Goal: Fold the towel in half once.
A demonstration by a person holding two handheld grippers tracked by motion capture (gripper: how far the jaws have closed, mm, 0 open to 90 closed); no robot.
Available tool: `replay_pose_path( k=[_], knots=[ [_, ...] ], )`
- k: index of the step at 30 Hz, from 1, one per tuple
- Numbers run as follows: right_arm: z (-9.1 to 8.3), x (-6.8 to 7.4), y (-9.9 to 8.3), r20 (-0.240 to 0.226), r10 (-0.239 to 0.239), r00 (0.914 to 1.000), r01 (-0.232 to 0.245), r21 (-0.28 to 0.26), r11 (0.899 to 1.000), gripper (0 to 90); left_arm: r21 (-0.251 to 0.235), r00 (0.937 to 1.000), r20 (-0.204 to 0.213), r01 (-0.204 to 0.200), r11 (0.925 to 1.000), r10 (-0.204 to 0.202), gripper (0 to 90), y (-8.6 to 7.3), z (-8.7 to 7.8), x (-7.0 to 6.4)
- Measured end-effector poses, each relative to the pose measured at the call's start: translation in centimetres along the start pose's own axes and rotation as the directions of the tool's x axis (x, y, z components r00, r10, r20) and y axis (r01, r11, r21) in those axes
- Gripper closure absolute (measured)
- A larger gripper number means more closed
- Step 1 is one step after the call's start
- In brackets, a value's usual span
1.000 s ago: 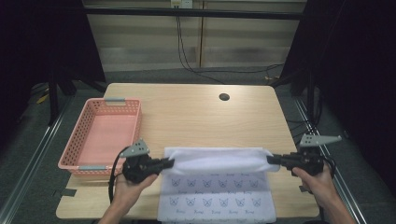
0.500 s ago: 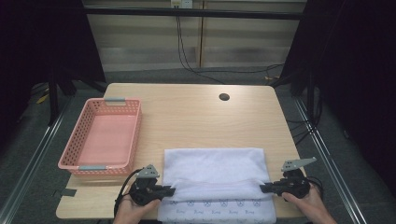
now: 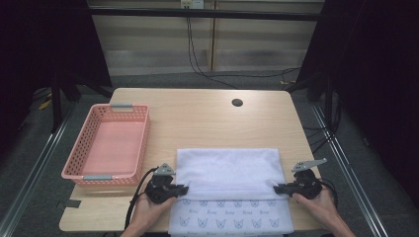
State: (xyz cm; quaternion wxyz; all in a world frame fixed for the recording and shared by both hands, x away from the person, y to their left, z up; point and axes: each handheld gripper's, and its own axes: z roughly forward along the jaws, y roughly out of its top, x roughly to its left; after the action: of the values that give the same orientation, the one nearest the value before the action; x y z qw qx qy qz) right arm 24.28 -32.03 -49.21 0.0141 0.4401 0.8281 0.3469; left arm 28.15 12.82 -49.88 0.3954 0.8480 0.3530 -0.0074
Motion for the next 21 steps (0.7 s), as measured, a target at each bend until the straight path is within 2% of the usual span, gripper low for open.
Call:
replay_pose_path(
  k=[4, 5, 6, 7, 9, 10, 14, 18, 21],
  knots=[
    [0.4, -1.8, 1.1, 0.028, 0.023, 0.9993, -0.022, -0.018, 1.000, 88.4, -0.017, 0.9996, -0.014, 0.025, 0.9996, -0.025, 86.2, 1.7, 1.3, 1.4],
    [0.4, -2.1, 1.3, 0.033, 0.023, 0.9992, -0.023, -0.022, 0.999, 88.4, -0.018, 0.9995, -0.023, 0.021, 0.9996, -0.021, 86.2, 2.1, 1.6, 1.7],
    [0.5, -2.4, 1.6, 0.040, 0.043, 0.9983, -0.042, -0.029, 0.999, 88.4, -0.026, 0.9995, -0.023, 0.021, 0.9995, -0.021, 86.2, 2.5, 1.9, 2.0],
    [0.7, -2.9, 1.8, 0.034, 0.053, 0.9980, -0.052, -0.038, 0.998, 88.3, -0.029, 0.9995, -0.031, 0.006, 0.9996, -0.007, 86.2, 3.0, 2.2, 2.4],
    [0.9, -3.7, 2.3, 0.049, 0.059, 0.9971, -0.056, -0.047, 0.997, 88.4, -0.042, 0.9991, -0.023, 0.034, 0.9985, -0.035, 86.2, 3.5, 2.7, 3.3],
    [1.0, -4.0, 2.6, 0.050, 0.065, 0.9966, -0.063, -0.051, 0.997, 88.4, -0.042, 0.9990, -0.027, 0.033, 0.9986, -0.034, 86.2, 3.9, 2.9, 3.5],
    [1.6, -5.5, 4.0, 0.077, 0.089, 0.9930, -0.085, -0.060, 0.995, 88.4, -0.047, 0.9960, -0.089, 0.006, 0.9989, -0.010, 86.2, 5.4, 3.9, 4.0],
    [2.4, -7.2, 5.7, 0.089, 0.119, 0.9889, -0.113, -0.072, 0.991, 88.3, -0.071, 0.9943, -0.084, 0.059, 0.9957, -0.065, 86.1, 6.6, 4.7, 5.8],
    [3.0, -8.2, 6.7, 0.092, 0.138, 0.9862, -0.129, -0.089, 0.988, 88.3, -0.075, 0.9913, -0.115, 0.054, 0.9957, -0.062, 86.1, 7.4, 5.2, 6.8]
  ],
)
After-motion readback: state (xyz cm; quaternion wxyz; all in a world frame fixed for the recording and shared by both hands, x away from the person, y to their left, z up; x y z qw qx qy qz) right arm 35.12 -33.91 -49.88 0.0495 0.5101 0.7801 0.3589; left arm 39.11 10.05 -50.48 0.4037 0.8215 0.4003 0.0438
